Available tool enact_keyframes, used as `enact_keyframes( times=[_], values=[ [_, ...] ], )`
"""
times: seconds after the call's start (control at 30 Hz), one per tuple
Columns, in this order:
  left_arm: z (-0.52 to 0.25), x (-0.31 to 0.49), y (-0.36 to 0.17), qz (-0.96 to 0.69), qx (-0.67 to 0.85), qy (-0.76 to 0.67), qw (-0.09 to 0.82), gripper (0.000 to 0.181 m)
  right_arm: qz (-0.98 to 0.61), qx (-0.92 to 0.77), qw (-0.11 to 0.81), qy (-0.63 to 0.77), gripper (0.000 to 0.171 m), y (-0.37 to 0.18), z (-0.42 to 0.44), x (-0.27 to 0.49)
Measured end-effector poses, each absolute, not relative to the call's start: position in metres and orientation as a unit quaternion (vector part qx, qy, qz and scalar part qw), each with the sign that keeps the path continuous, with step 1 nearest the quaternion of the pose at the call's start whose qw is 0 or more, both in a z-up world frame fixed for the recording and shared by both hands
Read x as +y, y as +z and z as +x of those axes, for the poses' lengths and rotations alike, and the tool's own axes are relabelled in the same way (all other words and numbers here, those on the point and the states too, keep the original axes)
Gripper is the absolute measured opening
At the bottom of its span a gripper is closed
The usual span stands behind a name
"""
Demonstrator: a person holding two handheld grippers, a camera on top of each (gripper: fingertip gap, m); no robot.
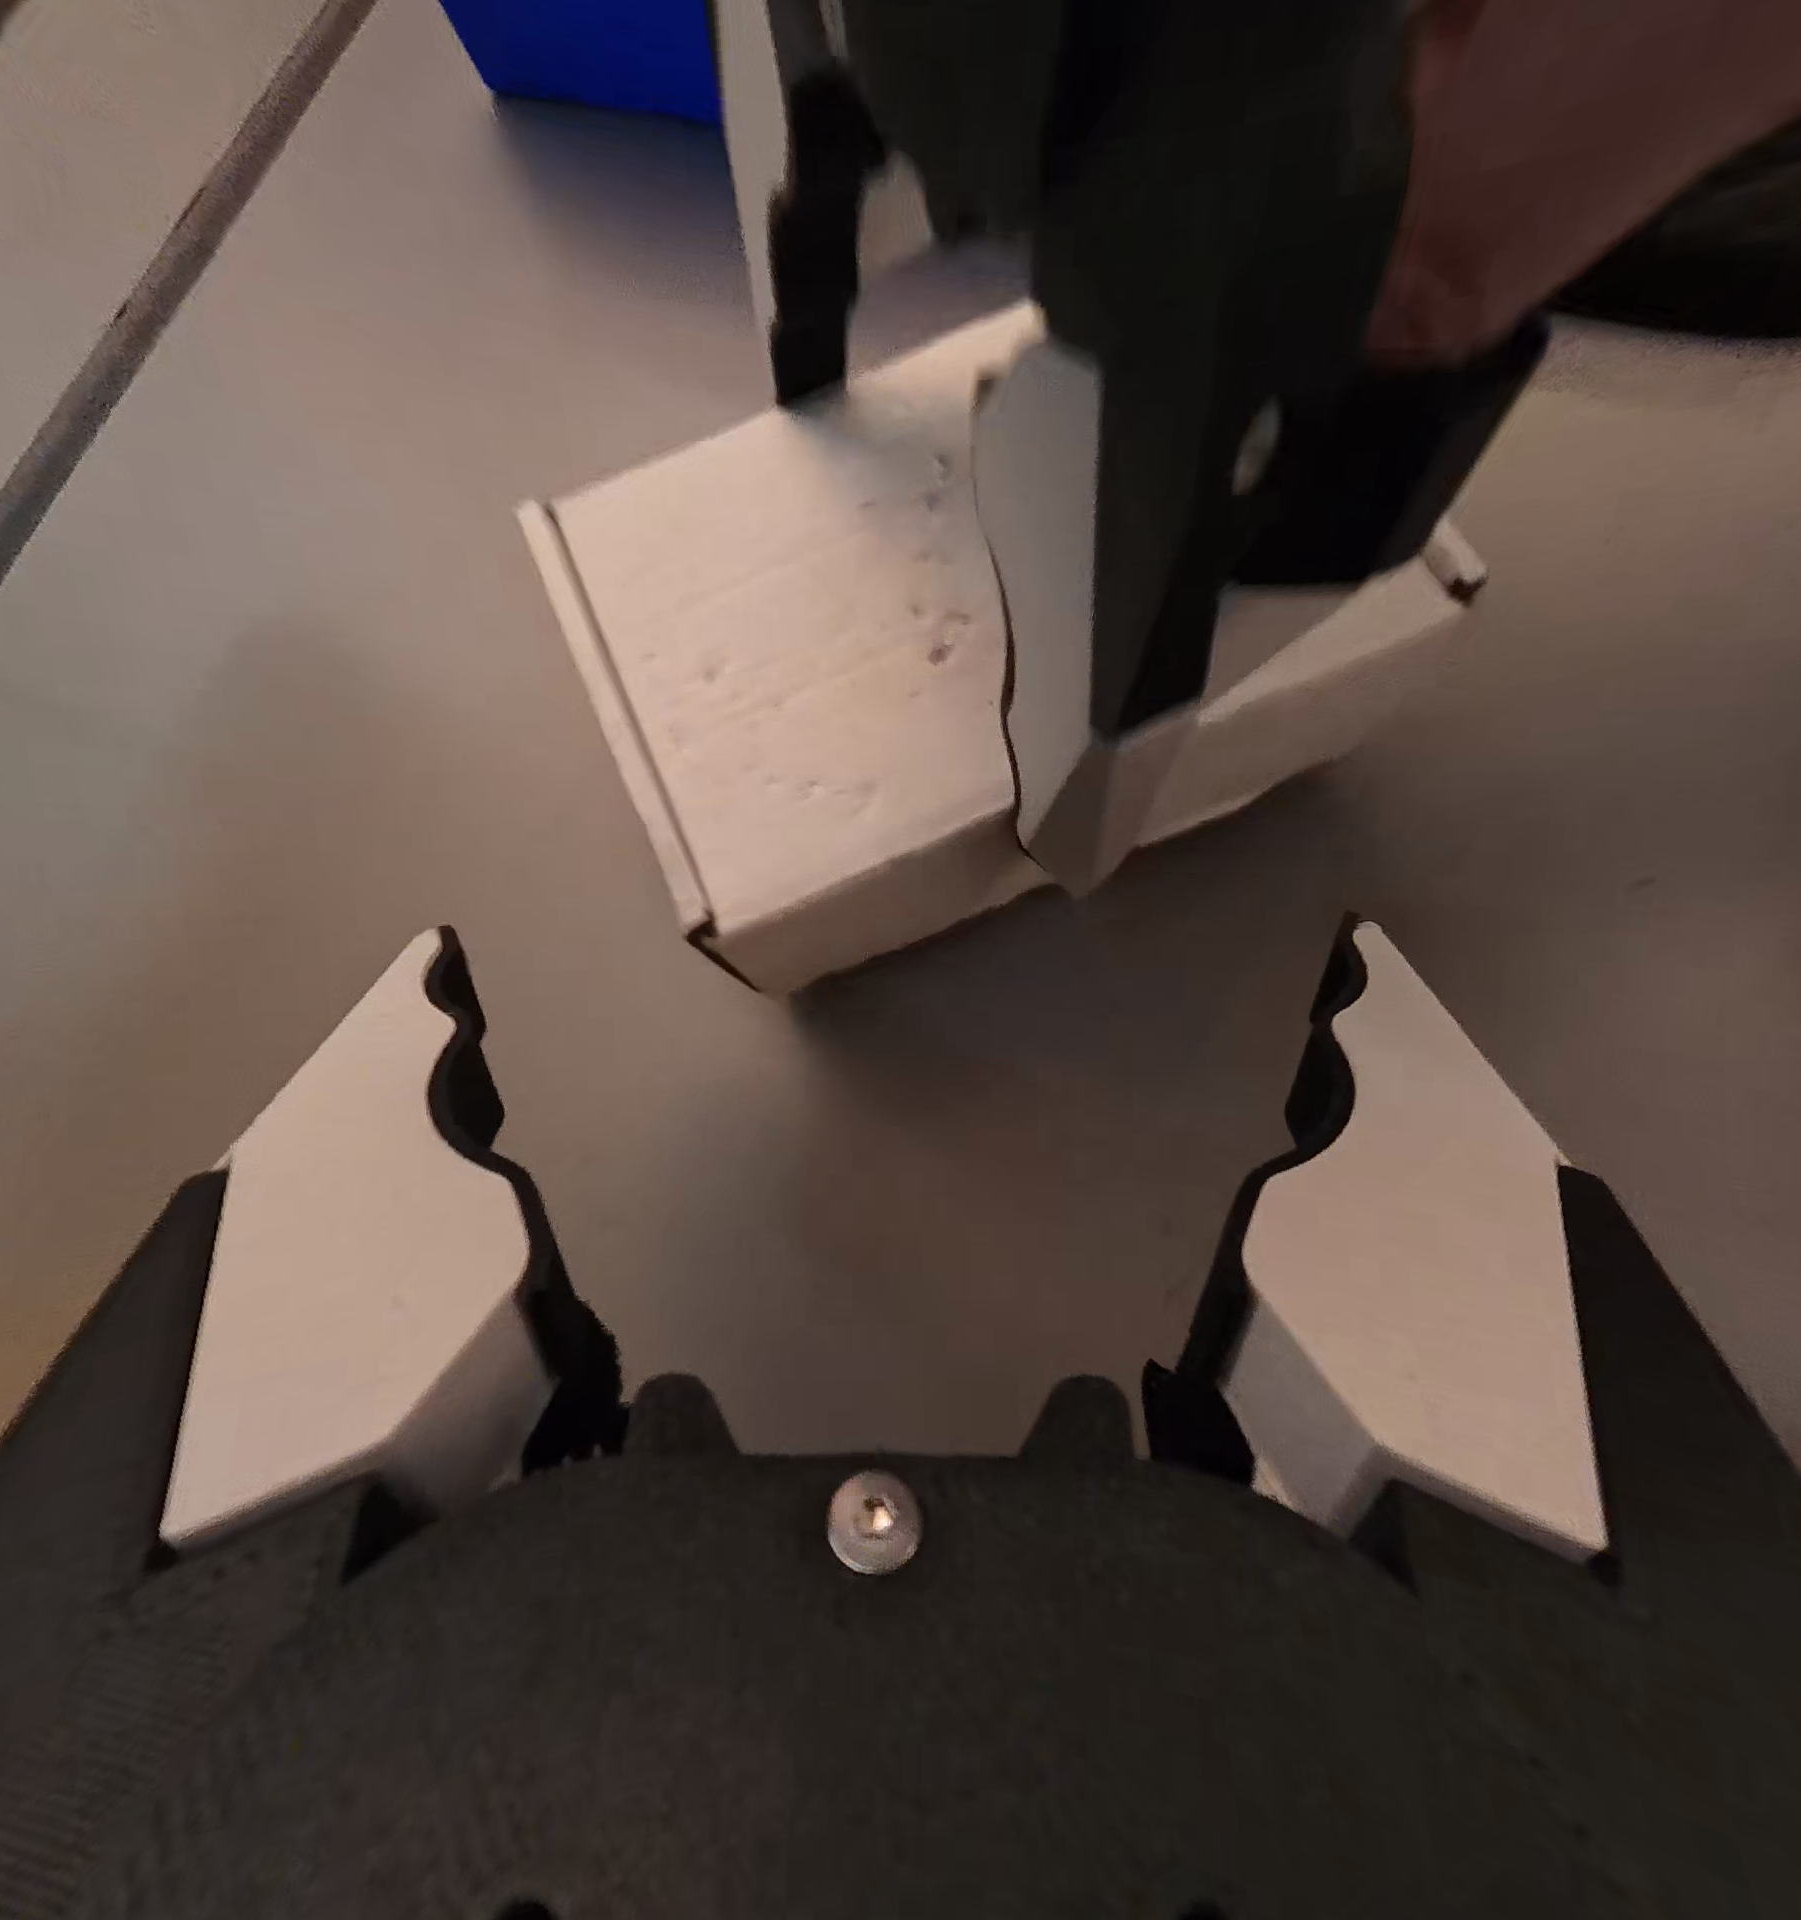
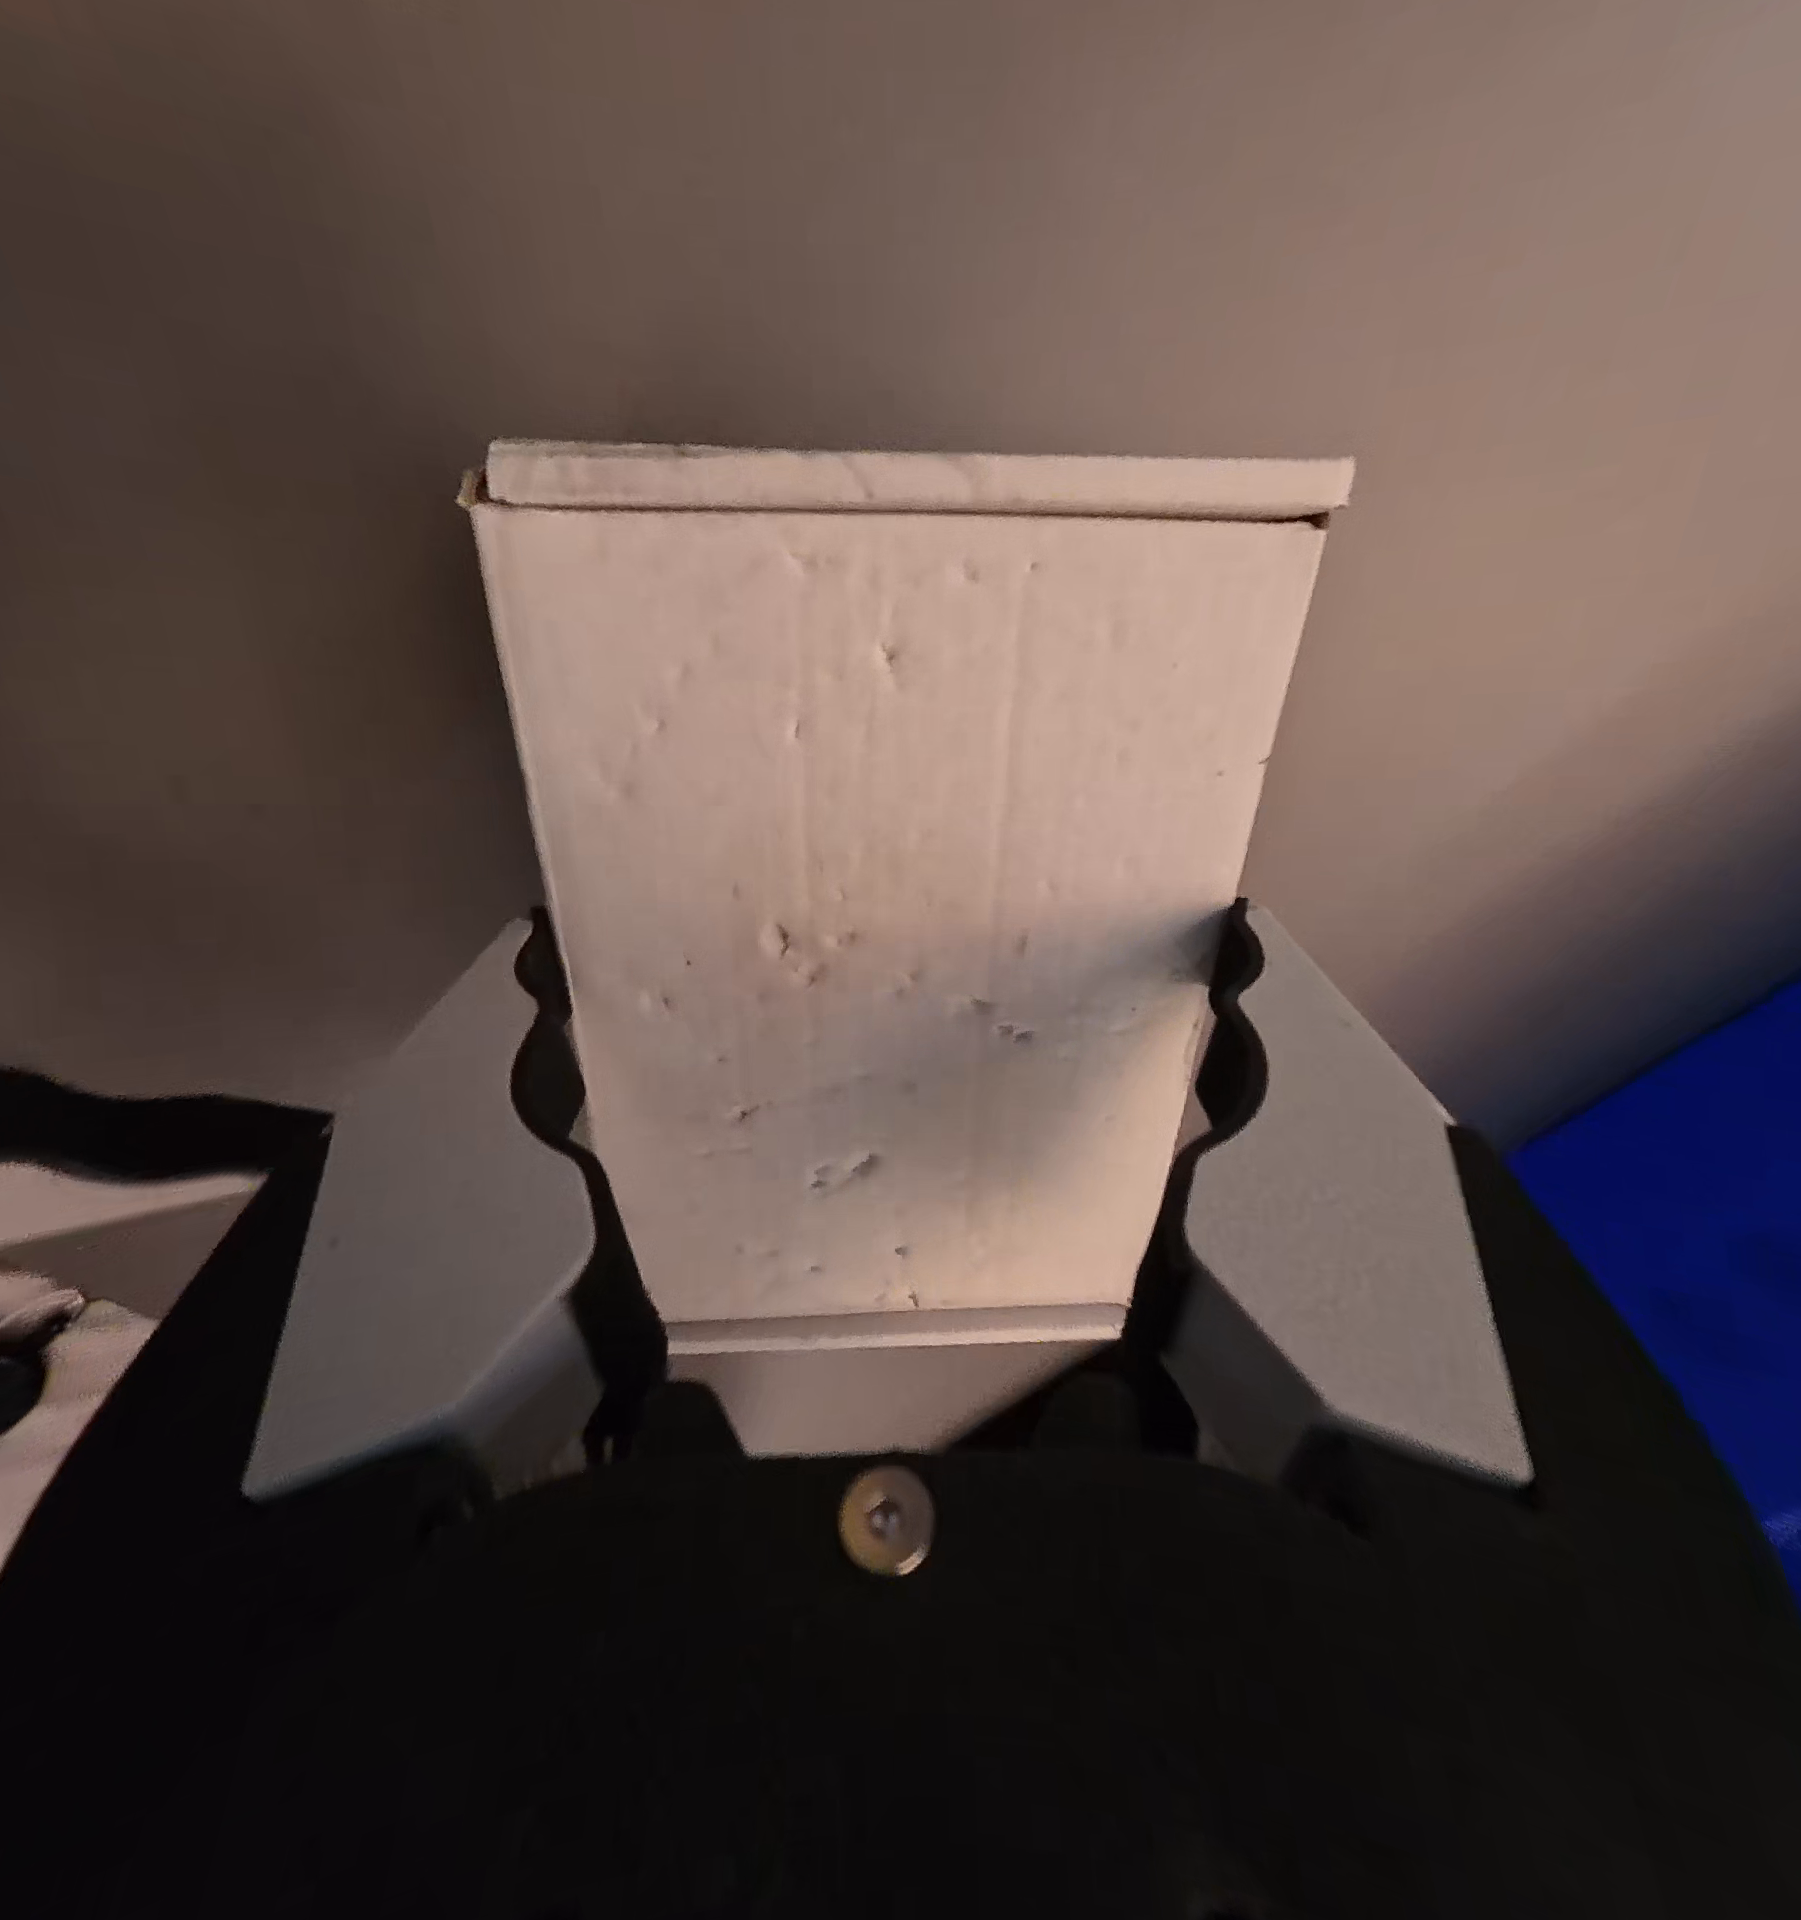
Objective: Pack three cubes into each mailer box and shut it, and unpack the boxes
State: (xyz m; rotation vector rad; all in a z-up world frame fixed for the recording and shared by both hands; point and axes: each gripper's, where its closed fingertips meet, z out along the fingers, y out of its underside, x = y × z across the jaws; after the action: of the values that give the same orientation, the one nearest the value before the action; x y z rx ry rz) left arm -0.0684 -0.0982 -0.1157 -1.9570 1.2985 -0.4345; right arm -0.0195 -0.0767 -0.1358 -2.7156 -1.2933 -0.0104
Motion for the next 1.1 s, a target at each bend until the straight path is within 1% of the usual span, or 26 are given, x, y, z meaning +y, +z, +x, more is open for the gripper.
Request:
enact_keyframes(
  times=[0.1, 0.2, 0.3, 0.37, 0.43, 0.5, 0.63, 0.77, 0.93, 1.03, 1.1],
  values=[
    [-0.064, -0.102, -0.112, -0.756, 0.507, -0.183, 0.371, 0.151, -0.896, -0.432, 0.099, -0.012, 0.122, -0.088, -0.005, -0.063],
    [-0.058, -0.108, -0.117, -0.755, 0.513, -0.201, 0.356, 0.150, -0.885, -0.438, 0.152, -0.038, 0.122, -0.011, 0.034, -0.037],
    [-0.055, -0.111, -0.132, -0.759, 0.525, -0.192, 0.334, 0.150, -0.881, -0.428, 0.185, -0.083, 0.122, 0.054, 0.105, 0.005],
    [-0.052, -0.113, -0.144, -0.760, 0.535, -0.184, 0.320, 0.150, -0.871, -0.441, 0.174, -0.128, 0.122, 0.063, 0.164, 0.033],
    [-0.048, -0.116, -0.154, -0.760, 0.545, -0.176, 0.306, 0.150, -0.881, -0.429, 0.141, -0.139, 0.122, 0.045, 0.212, 0.054],
    [-0.040, -0.122, -0.160, -0.756, 0.557, -0.175, 0.297, 0.149, -0.875, -0.445, 0.119, -0.146, 0.122, 0.014, 0.241, 0.072],
    [-0.026, -0.136, -0.164, -0.736, 0.583, -0.178, 0.293, 0.147, -0.833, -0.521, 0.094, -0.163, 0.122, -0.044, 0.257, 0.098],
    [-0.021, -0.140, -0.166, -0.727, 0.594, -0.180, 0.295, 0.144, -0.792, -0.584, 0.037, -0.174, 0.123, -0.088, 0.267, 0.103],
    [-0.025, -0.134, -0.168, -0.735, 0.584, -0.184, 0.291, 0.144, -0.727, -0.657, 0.019, -0.199, 0.123, -0.114, 0.264, 0.115],
    [-0.025, -0.133, -0.170, -0.736, 0.584, -0.184, 0.289, 0.144, -0.718, -0.667, 0.004, -0.198, 0.123, -0.128, 0.262, 0.119],
    [-0.026, -0.134, -0.172, -0.736, 0.587, -0.179, 0.286, 0.144, -0.699, -0.679, -0.001, -0.222, 0.123, -0.133, 0.264, 0.126]
  ],
)
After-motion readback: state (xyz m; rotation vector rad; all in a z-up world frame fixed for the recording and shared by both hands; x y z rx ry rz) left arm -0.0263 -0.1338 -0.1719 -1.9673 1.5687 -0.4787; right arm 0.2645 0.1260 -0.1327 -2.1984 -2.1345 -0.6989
